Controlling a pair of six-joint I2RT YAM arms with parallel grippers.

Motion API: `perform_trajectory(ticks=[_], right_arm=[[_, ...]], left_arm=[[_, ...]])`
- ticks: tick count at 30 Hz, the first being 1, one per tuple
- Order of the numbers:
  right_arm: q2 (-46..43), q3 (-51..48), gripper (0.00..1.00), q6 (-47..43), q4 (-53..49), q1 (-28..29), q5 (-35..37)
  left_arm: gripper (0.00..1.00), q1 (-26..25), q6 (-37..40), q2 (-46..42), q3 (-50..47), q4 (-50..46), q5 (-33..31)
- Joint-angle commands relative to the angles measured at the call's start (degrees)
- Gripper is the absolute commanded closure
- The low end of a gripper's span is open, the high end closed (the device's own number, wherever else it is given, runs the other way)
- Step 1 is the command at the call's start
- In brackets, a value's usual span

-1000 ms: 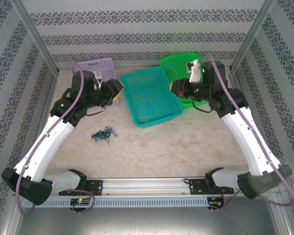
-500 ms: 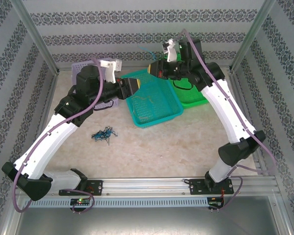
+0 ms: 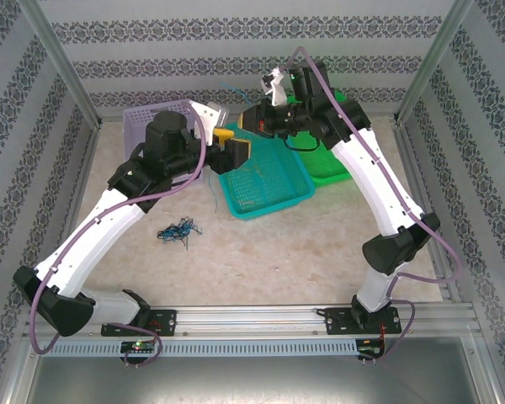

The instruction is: Untangle the cables

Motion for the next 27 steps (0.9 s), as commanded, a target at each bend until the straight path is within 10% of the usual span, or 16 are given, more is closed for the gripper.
perform_trajectory(ticks=[1,10,19,23,27], right_arm=[[1.0,2.1,1.00,2.9,0.1,1.1,-2.5],[0.9,2.1,1.00,5.9,1.8,1.9,-3.5],[0.6,1.5,1.00,6.8,2.4,1.9,-2.9],[-0.6,1.1,0.66,6.0,2.7,0.8,-1.6],[-4.5,-1.7,0.54,5.5,5.1,-1.2,1.2]], left_arm=[[0.38,-0.9,2.8,0.4,-0.8,3.7,0.1],[0.49,-1.3,2.8,2.2,0.3,4.3,-1.3],[1.00,-1.4,-0.4,1.3,0.1,4.1,-3.6],[1.00,-0.8,-2.9,1.1,1.1,0.2,-6.2],[1.00,2.1,-5.6,2.8,4.5,-7.0,-7.0]])
